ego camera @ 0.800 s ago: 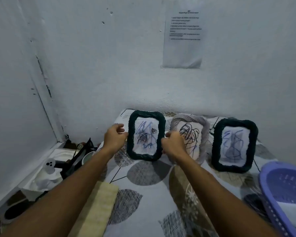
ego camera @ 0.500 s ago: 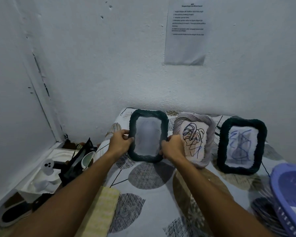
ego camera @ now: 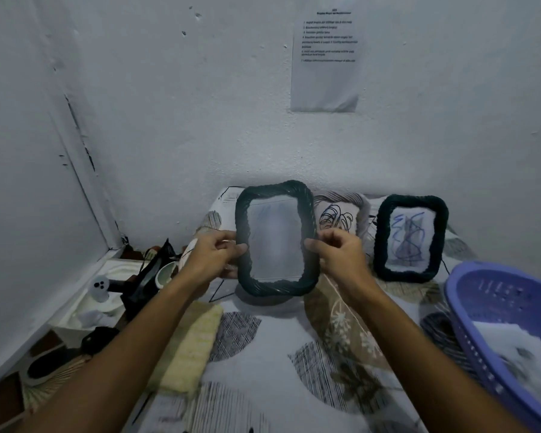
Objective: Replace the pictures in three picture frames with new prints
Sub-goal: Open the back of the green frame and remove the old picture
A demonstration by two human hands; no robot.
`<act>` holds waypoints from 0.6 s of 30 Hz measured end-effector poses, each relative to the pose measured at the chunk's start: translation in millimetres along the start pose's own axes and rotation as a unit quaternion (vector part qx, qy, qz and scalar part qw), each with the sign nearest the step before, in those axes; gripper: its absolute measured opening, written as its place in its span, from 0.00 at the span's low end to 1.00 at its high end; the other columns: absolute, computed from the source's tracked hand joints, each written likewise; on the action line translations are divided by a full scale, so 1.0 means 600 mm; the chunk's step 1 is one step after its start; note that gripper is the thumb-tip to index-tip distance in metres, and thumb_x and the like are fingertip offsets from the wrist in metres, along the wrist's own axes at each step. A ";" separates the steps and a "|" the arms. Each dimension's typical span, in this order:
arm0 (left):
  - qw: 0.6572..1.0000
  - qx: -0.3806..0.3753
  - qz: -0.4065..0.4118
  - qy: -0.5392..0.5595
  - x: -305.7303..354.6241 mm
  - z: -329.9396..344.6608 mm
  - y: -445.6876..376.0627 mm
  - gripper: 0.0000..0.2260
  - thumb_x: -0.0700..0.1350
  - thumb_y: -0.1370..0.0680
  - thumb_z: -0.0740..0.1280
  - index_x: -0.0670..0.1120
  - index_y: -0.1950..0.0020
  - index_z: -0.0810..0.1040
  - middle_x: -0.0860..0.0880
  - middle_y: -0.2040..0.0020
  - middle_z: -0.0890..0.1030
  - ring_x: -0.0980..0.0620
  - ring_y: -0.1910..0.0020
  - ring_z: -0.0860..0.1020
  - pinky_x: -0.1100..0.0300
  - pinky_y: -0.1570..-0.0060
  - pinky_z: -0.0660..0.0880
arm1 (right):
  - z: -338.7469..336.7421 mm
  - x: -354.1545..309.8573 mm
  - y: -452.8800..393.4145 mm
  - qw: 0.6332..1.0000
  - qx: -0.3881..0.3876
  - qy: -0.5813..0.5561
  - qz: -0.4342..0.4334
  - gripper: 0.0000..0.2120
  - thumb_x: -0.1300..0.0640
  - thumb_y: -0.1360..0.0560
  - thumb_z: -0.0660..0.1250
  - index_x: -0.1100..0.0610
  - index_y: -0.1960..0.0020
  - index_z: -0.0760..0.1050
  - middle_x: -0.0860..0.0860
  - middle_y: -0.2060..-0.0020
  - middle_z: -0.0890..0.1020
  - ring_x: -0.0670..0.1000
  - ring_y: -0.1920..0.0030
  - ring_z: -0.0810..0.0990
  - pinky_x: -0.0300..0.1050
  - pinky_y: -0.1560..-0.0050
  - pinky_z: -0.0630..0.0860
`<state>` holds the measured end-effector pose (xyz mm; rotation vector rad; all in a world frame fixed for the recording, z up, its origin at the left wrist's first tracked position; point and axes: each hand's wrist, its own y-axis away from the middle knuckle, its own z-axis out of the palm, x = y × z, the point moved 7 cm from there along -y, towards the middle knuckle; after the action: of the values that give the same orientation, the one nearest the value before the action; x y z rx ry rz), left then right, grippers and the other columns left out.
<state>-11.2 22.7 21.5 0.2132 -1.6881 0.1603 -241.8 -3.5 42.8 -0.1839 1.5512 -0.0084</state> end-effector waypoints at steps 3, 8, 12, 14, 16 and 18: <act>0.999 -0.026 -0.017 0.012 -0.012 0.034 0.046 0.10 0.37 0.24 0.68 0.42 0.43 0.77 0.42 0.56 0.83 0.46 0.61 0.81 0.44 0.57 0.80 | -0.034 -0.008 0.061 0.999 0.002 -0.050 0.021 0.06 0.67 0.27 0.70 0.61 0.61 0.76 0.55 0.65 0.81 0.50 0.66 0.80 0.42 0.66 0.77; 0.998 -0.038 -0.036 0.022 -0.023 0.097 0.103 0.13 0.36 0.23 0.68 0.39 0.39 0.76 0.41 0.51 0.82 0.48 0.62 0.82 0.52 0.62 0.82 | -0.090 -0.014 0.133 0.999 0.045 -0.030 0.007 0.03 0.67 0.28 0.71 0.66 0.59 0.78 0.59 0.64 0.83 0.51 0.65 0.81 0.45 0.64 0.80; 0.989 0.073 0.116 -0.061 0.035 0.122 0.141 0.09 0.37 0.26 0.70 0.44 0.46 0.79 0.44 0.54 0.81 0.47 0.56 0.80 0.52 0.56 0.81 | -0.104 -0.043 0.172 0.990 0.087 0.076 -0.079 0.04 0.65 0.29 0.72 0.64 0.60 0.78 0.56 0.66 0.82 0.46 0.66 0.81 0.40 0.65 0.79; 0.982 0.055 0.176 -0.034 0.077 0.154 0.170 0.04 0.38 0.26 0.71 0.43 0.52 0.80 0.44 0.59 0.82 0.47 0.59 0.82 0.52 0.60 0.82 | -0.102 -0.059 0.187 0.972 0.114 0.158 -0.127 0.04 0.63 0.29 0.73 0.58 0.60 0.79 0.49 0.67 0.81 0.43 0.66 0.80 0.38 0.66 0.78; 0.983 0.019 0.182 0.005 0.107 0.186 0.191 0.04 0.41 0.26 0.71 0.41 0.54 0.82 0.43 0.62 0.82 0.47 0.63 0.82 0.53 0.65 0.81 | -0.095 -0.069 0.199 0.940 0.141 0.254 -0.176 0.04 0.59 0.29 0.74 0.54 0.58 0.79 0.46 0.65 0.81 0.43 0.65 0.79 0.38 0.65 0.76; 0.987 0.002 0.156 0.044 0.122 0.206 0.199 0.07 0.44 0.27 0.73 0.40 0.54 0.82 0.41 0.62 0.83 0.46 0.64 0.83 0.53 0.66 0.81 | -0.087 -0.077 0.209 0.902 0.166 0.333 -0.219 0.04 0.57 0.29 0.73 0.54 0.56 0.79 0.47 0.63 0.81 0.47 0.64 0.78 0.43 0.65 0.75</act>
<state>-166.9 107.3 80.3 -0.0561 -1.6251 0.4008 -308.5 120.2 72.9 -0.2718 2.1260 -0.7593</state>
